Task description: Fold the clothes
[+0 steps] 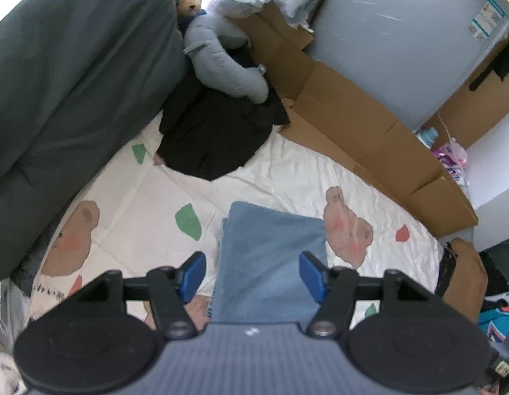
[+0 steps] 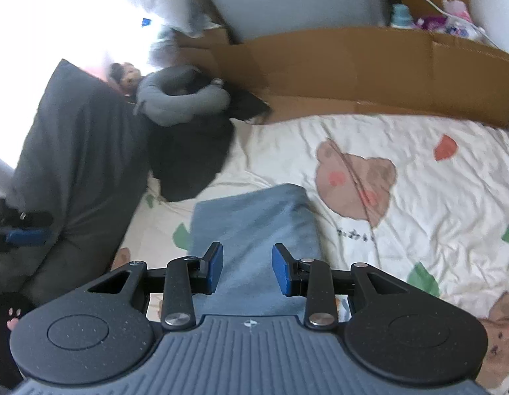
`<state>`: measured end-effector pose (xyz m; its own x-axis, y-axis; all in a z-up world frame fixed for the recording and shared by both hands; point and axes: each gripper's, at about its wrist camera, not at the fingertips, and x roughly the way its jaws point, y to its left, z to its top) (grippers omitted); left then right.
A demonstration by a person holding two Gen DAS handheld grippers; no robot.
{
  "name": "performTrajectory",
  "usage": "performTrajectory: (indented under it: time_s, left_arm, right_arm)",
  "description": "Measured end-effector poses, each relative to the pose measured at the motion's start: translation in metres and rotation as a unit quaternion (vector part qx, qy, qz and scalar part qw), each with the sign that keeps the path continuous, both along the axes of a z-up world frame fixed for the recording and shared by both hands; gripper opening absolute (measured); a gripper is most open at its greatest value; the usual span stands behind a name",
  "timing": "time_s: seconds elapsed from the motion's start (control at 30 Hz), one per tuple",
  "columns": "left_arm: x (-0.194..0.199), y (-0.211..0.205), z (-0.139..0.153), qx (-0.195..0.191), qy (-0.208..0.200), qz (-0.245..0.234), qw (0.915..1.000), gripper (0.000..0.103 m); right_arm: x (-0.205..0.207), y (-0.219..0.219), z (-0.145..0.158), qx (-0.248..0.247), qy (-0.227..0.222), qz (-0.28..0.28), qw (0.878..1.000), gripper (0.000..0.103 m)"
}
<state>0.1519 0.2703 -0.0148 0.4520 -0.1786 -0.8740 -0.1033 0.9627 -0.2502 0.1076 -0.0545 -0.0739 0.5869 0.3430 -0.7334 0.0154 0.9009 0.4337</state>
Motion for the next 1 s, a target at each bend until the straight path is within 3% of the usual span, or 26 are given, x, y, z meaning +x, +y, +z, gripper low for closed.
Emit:
performTrajectory:
  time_s: [0.2, 0.3, 0.5, 0.7, 1.0]
  left_arm:
    - [0.027, -0.004, -0.026, -0.001, 0.006, -0.003, 1.0000, 0.066]
    - [0.044, -0.011, -0.047, -0.007, -0.001, -0.003, 1.0000, 0.066]
    - [0.069, -0.026, -0.097, -0.025, -0.023, -0.024, 0.9991, 0.066]
    - [0.085, -0.023, -0.159, -0.026, -0.034, -0.018, 0.9989, 0.065]
    - [0.088, -0.002, -0.233, -0.042, -0.035, -0.008, 0.9985, 0.048]
  right_arm:
    - [0.004, -0.004, -0.011, 0.007, -0.022, -0.004, 1.000, 0.040]
    - [0.005, -0.010, -0.019, 0.012, -0.053, -0.020, 0.998, 0.040]
    - [0.024, -0.010, -0.045, 0.001, -0.061, -0.017, 0.998, 0.040]
    - [0.055, 0.003, -0.096, 0.001, -0.025, -0.002, 1.000, 0.040]
    - [0.103, 0.022, -0.176, -0.027, 0.016, 0.013, 0.999, 0.039]
